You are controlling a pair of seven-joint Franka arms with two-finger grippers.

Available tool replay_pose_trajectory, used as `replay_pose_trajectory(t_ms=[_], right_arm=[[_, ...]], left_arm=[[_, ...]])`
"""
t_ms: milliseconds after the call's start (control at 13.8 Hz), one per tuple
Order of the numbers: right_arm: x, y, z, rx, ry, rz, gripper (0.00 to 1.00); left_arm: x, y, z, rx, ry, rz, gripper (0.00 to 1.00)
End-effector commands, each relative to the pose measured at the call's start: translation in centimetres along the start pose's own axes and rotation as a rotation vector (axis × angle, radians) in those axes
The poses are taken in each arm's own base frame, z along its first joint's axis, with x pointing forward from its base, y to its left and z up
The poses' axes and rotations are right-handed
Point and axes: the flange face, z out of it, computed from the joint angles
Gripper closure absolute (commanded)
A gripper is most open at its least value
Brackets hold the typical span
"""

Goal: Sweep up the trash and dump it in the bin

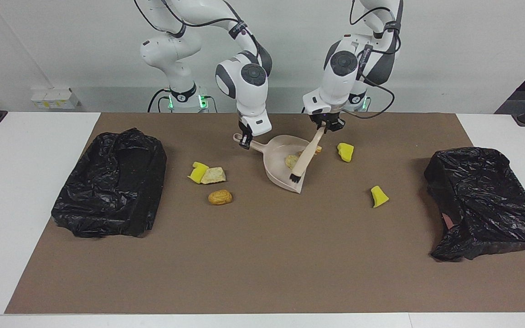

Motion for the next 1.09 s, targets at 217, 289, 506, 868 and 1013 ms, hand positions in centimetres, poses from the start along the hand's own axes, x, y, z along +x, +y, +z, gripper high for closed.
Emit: replay_pose_trajectory(t_ms=[217, 289, 506, 868, 1013], right_arm=[[0.0, 0.6, 1.1, -0.011, -0.001, -0.085, 1.00], [0.1, 0.5, 1.2, -0.012, 0.000, -0.094, 1.00], [0.3, 0.5, 1.4, -0.012, 0.000, -0.098, 1.00], [0.3, 0.5, 1.5, -0.011, -0.001, -0.088, 1.00], [0.2, 0.5, 1.5, -0.010, -0.002, -0.085, 1.00]], left_arm=[[0.7, -15.3, -1.0, 0.060, 0.064, -0.275, 1.00], [1.2, -17.2, 0.1, 0.059, 0.055, -0.308, 1.00], [1.4, -21.5, 4.1, 0.083, 0.034, -0.372, 1.00], [0.3, -16.5, 7.6, 0.091, -0.008, -0.278, 1.00], [-1.4, -12.7, 8.9, 0.105, -0.036, -0.237, 1.00]])
